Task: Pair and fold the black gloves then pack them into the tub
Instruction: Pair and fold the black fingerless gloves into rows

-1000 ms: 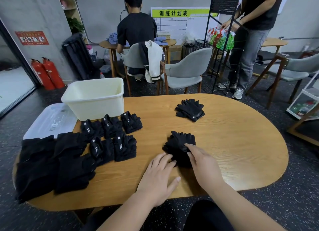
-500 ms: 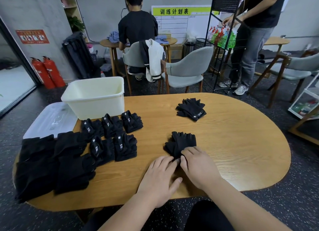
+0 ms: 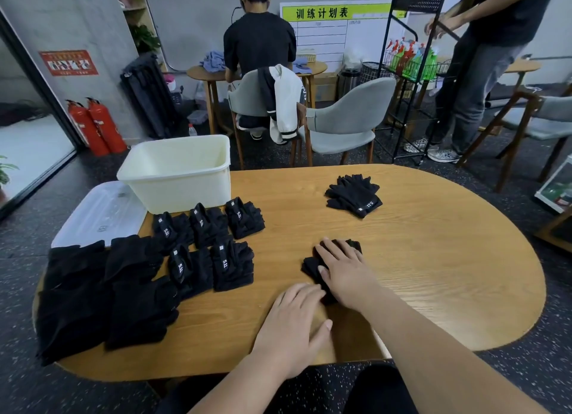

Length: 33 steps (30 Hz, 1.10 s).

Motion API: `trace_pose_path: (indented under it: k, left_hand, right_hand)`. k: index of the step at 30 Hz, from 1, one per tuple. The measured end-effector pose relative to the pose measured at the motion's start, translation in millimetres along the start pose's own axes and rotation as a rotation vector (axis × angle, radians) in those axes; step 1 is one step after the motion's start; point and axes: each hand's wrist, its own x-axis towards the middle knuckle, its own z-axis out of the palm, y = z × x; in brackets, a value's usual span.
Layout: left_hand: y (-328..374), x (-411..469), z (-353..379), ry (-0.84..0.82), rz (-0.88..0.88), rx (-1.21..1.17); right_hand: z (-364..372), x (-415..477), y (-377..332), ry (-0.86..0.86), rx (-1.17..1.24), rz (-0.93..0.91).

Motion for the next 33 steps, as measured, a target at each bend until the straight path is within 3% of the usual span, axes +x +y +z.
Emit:
trace_pose_path:
  k: [4,16,19,24,27,33]
  left_hand:
    - [-1.5,-1.8,1.0,0.048,-0.037,-0.111]
    - [-1.4,-4.2,3.6,0.184,-0.029,-0.11]
    - [-0.3,-4.5,2.7,0.154,-0.077,-0.114]
    - [0.7,-5.0,2.7,0.142,-0.072,-0.049]
    - [-0.2,-3.8,3.9,0.146,-0.056,-0.015]
    - [-1.3,-4.8,6.7,0.161,-0.085,-0.02]
  right_hand:
    - [10.0,3.3,4.8,-0.01,0.0,0.051]
    - [21.2,-34.4,-24.8,-0.034,-0.082,0.069]
    - [24.0,-40.3,-22.8,0.065,0.058,0.047]
    - [18.5,-59.8,-3.8,0.376,0.379,-0.078]
    - [24.4,-78.6,17.0,0.488,0.286,-0.136]
    - [47.7,-93.8,42.9,0.474,0.19,-0.245]
